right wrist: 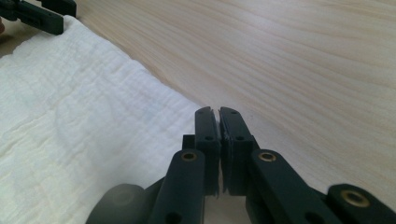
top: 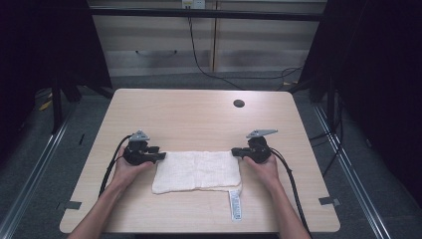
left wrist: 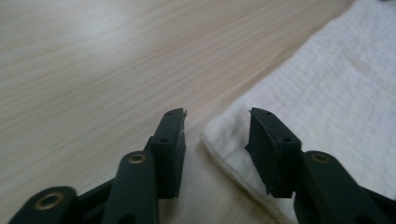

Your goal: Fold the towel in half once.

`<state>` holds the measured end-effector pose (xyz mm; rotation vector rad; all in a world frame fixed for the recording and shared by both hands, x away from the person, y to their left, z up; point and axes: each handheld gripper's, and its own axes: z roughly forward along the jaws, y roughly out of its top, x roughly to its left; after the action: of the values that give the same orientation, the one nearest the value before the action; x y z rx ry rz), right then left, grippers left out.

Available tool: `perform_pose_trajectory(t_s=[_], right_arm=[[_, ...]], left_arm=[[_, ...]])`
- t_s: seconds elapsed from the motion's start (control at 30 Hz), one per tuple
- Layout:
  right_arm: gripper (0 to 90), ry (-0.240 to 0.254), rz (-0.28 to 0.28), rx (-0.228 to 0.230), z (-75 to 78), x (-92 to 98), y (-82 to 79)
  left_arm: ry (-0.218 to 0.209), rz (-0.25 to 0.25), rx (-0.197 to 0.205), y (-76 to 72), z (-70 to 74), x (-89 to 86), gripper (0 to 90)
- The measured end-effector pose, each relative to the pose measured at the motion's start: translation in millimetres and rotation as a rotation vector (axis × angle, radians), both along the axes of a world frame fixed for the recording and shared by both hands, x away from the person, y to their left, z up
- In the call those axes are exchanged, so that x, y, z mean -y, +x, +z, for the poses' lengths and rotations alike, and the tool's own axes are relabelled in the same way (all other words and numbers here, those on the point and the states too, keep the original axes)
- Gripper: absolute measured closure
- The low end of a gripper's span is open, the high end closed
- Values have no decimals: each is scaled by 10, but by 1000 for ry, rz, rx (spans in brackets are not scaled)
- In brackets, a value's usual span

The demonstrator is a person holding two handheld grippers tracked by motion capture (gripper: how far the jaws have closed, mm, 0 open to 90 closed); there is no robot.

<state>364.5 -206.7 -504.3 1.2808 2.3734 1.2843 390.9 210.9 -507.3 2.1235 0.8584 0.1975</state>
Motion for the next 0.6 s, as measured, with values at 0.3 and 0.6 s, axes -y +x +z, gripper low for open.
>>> perform_pose_trajectory(t_s=[0.3, 0.6], right_arm=[[870, 19, -1, 7, -23, 10, -24], [872, 21, -4, 7, 9, 16, -19]], left_arm=[[35, -51, 28, -45, 8, 44, 836], [-5, -38, -4, -41, 8, 26, 855]])
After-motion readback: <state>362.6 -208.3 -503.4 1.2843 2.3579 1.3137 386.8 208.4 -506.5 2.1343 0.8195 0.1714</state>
